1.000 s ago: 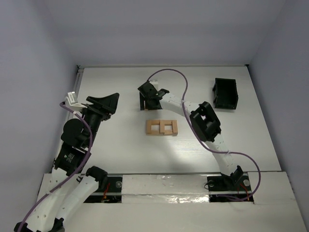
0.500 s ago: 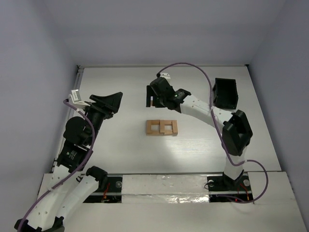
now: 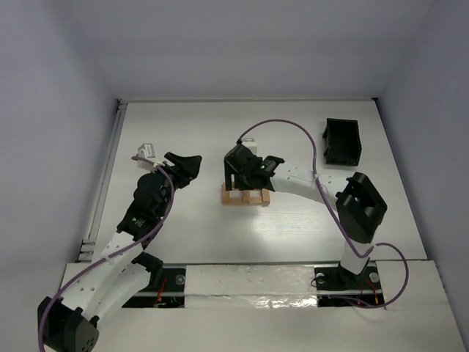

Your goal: Build the wood block tower

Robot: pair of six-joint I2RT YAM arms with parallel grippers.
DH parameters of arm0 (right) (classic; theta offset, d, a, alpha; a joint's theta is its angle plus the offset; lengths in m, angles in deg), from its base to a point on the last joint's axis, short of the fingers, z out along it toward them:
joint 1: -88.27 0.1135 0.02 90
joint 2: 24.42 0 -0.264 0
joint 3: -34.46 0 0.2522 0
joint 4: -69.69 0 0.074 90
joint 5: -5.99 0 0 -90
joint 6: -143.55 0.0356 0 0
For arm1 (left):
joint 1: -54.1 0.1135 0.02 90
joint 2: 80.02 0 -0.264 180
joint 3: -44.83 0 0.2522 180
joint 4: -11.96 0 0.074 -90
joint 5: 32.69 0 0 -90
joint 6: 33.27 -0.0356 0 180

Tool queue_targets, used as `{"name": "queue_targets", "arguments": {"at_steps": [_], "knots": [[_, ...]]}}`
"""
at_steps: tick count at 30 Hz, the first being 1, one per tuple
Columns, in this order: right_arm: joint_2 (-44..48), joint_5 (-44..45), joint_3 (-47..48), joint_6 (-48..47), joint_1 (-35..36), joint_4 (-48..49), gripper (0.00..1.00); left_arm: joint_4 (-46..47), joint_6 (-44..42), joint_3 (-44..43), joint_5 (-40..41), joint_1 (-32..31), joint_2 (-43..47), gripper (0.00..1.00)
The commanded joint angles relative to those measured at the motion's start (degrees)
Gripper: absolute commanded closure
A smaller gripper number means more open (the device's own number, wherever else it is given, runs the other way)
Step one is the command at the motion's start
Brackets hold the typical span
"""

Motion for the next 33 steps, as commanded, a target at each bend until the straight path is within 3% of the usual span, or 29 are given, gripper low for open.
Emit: {"name": "queue_targets", "arguments": {"at_steps": [1,33], "knots": [[0.8,2.2,1.9,1.3,1.5,-0.3,0.34,8.2,-2.8,2.0,2.5,0.3,0.5,0.46],[-6.3,3.3,6.8,1.8,2.5,-2.3,0.31,9.5,-5.6,5.0,6.2,0.3,1.0,0.46]]}}
